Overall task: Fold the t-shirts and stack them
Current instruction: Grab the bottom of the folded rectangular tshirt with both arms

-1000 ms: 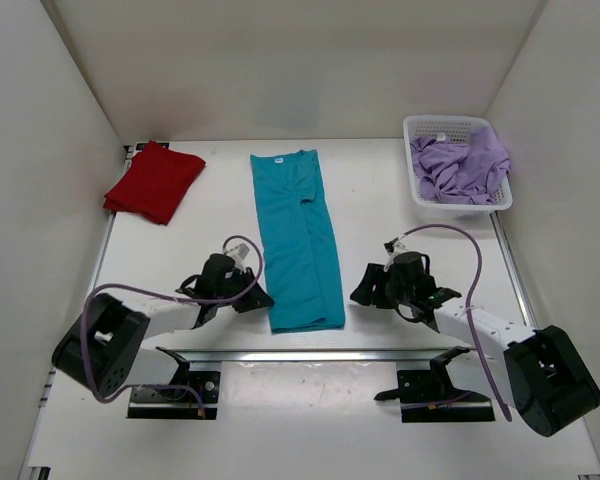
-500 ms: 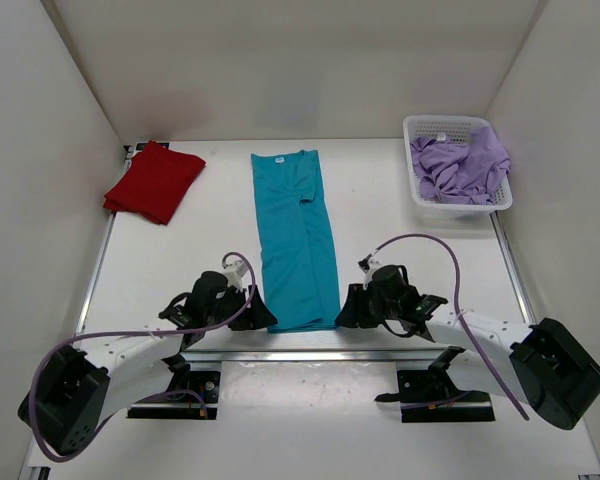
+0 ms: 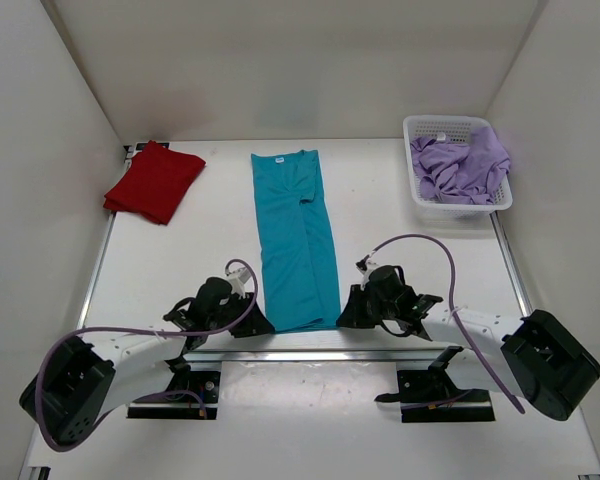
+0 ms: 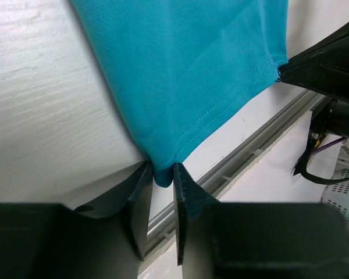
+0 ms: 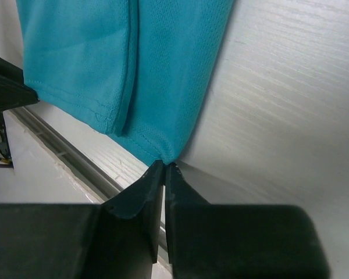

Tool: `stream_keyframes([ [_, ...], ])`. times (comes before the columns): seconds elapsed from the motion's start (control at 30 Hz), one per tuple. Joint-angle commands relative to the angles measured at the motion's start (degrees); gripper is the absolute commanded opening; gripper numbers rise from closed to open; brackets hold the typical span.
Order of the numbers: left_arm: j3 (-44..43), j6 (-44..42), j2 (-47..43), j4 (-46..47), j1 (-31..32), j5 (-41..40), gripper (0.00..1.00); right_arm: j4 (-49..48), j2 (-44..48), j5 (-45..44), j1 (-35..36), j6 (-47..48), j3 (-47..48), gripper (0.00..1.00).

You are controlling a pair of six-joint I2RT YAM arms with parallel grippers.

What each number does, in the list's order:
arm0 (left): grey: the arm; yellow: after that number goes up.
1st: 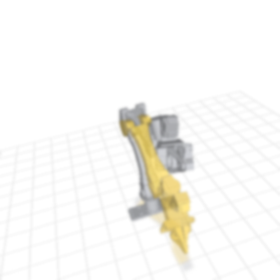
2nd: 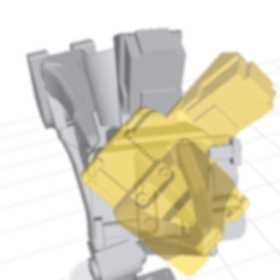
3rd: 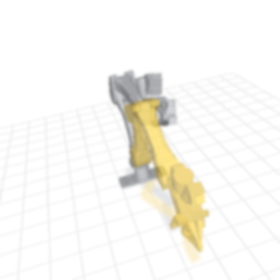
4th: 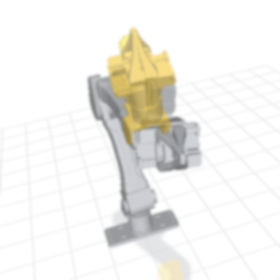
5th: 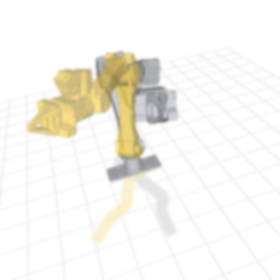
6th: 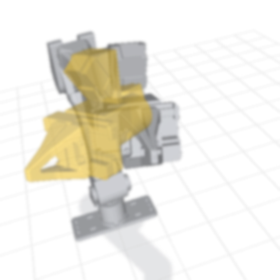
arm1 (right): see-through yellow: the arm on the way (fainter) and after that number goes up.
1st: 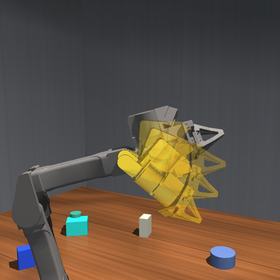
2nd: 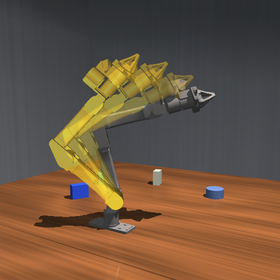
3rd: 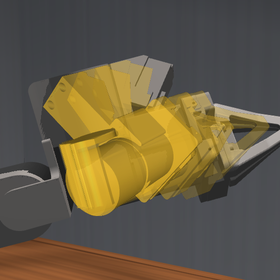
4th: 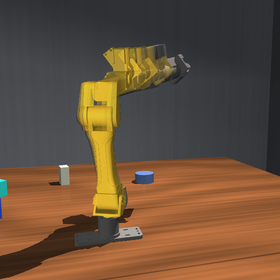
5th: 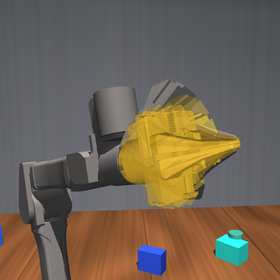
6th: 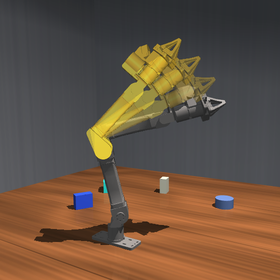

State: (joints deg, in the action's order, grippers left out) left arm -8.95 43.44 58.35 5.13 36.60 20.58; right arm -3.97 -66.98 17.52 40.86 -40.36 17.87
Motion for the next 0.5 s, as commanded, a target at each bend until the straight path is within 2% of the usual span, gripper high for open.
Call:
stream_keyframes([
  [0.0,1.2,0.2,1.7,-2.1,0.3,-1.2,0.30,-1.9,1.0,-1.0,0.9,-0.1,-0.6,0.02],
  [0.03,1.3,0.7,1.9,-1.5,0.6,-0.7,0.28,-1.9,1.0,-1.3,1.2,-0.2,-1.0,0.00],
  [0.2,0.5,0.1,0.5,-5.1,1.5,-2.1,0.02,-0.3,2.2,-2.7,4.1,-0.5,-0.7,0.01],
  [0.37,1.0,-1.0,-8.1,-17.3,0.8,-1.9,0.00,5.5,4.9,-7.1,12.4,-4.2,0.9,0.00],
  [0.47,0.3,-0.5,-17.4,-24.3,-1.2,-1.0,0.00,7.0,6.0,-6.3,12.9,-4.0,2.6,0.00],
])
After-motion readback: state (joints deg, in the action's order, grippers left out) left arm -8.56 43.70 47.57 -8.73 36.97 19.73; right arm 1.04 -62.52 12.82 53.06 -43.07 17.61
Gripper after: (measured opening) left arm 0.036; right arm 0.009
